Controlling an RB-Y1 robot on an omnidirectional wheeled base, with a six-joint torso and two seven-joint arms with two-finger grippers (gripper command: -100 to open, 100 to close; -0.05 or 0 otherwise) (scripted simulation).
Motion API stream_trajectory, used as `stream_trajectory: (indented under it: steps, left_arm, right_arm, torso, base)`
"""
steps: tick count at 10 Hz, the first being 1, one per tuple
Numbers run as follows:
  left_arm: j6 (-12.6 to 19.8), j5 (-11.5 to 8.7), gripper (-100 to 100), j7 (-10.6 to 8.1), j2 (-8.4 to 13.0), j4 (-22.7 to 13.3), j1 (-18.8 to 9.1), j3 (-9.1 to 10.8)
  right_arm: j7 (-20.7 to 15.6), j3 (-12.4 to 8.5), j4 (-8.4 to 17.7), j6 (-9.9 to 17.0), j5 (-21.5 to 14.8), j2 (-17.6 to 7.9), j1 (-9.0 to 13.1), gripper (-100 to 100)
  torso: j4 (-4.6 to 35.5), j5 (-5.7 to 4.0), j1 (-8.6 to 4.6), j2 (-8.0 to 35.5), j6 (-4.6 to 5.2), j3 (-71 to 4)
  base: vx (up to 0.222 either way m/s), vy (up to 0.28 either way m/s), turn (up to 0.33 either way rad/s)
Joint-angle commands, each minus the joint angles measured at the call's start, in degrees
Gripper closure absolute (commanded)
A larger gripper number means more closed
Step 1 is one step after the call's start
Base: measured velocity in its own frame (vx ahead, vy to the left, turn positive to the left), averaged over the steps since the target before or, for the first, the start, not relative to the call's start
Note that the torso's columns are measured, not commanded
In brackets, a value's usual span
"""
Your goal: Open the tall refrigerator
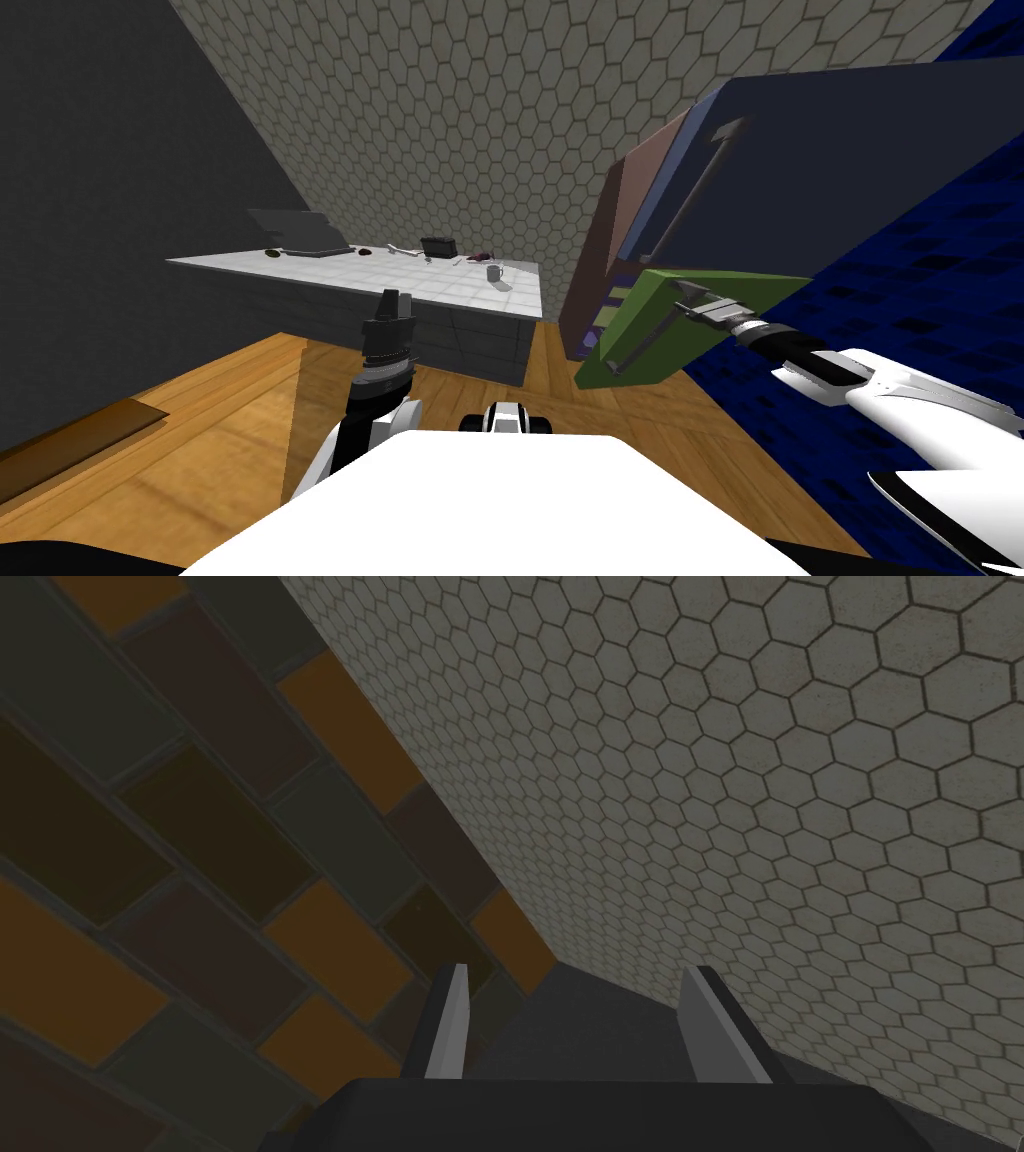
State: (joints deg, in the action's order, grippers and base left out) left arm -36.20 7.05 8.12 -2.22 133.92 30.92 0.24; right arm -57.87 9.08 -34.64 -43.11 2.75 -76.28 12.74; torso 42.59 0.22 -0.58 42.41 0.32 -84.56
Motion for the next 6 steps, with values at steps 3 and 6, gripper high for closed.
stream_trajectory:
  steps: [3,6]
  left_arm:
    - [0.0,0.0,0,0.00,0.0,0.0,0.0,0.00]
    - [0.0,0.0,0,0.00,0.0,0.0,0.0,0.01]
  right_arm:
    - [2.1,1.1,-2.9,-4.6,-0.1,-1.6,-0.3,100]
    - [5.5,0.0,-7.6,-5.2,-4.8,2.1,0.2,100]
  torso:
    - [-0.1,0.09,0.38,-0.2,-0.03,-0.1]
    - [-0.3,-0.11,0.51,-0.5,-0.17,-0.2]
  base:
    - [-0.202,-0.131,-0.011]
    - [-0.064,-0.137,-0.192]
